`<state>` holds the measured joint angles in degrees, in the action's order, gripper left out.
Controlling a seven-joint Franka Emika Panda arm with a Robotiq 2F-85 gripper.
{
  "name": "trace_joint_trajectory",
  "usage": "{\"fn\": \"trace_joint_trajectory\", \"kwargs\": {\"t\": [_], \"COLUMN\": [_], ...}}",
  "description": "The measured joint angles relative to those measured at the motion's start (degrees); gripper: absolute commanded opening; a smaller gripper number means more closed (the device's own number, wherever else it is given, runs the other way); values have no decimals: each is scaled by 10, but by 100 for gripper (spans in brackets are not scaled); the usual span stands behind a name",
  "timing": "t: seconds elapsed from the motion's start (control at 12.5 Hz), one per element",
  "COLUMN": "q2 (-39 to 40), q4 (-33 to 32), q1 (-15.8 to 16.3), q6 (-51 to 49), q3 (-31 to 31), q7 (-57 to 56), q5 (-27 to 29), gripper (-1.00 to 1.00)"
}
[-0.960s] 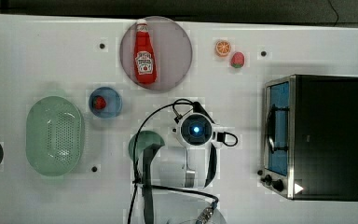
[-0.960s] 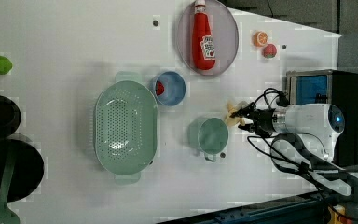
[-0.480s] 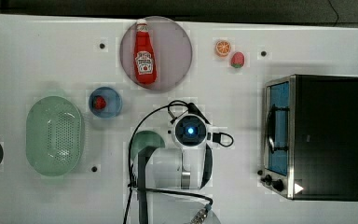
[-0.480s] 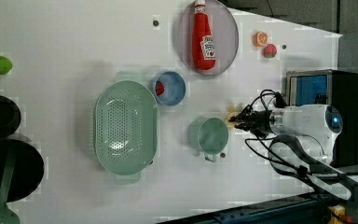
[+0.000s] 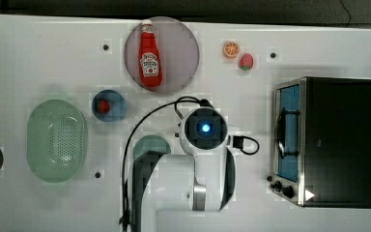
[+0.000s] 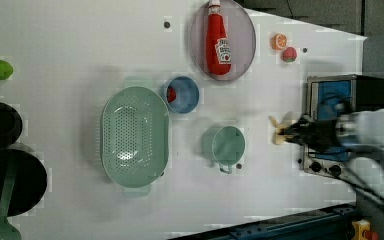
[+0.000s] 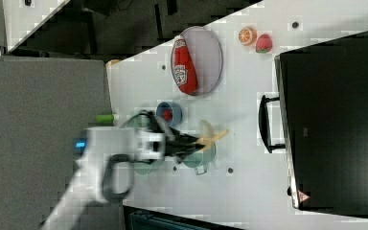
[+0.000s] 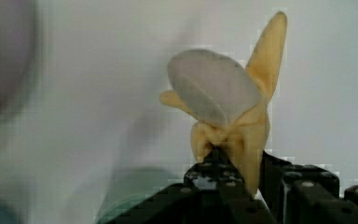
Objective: Pick banana from table and place on oven.
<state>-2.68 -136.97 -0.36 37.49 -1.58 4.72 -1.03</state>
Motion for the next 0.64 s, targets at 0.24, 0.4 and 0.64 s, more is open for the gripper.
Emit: {"fn": "trace_joint_trajectory", "kwargs": {"t": [0.24, 0.4, 0.64], "q2": [-111, -139, -123], "q4": [133, 223, 302], "q1": [-3, -4, 2], "q6": [-156, -223, -255], "q3": [9, 15, -17], "q7": [0, 0, -1], "q5": [0, -2, 7], "gripper": [-62, -62, -62]}}
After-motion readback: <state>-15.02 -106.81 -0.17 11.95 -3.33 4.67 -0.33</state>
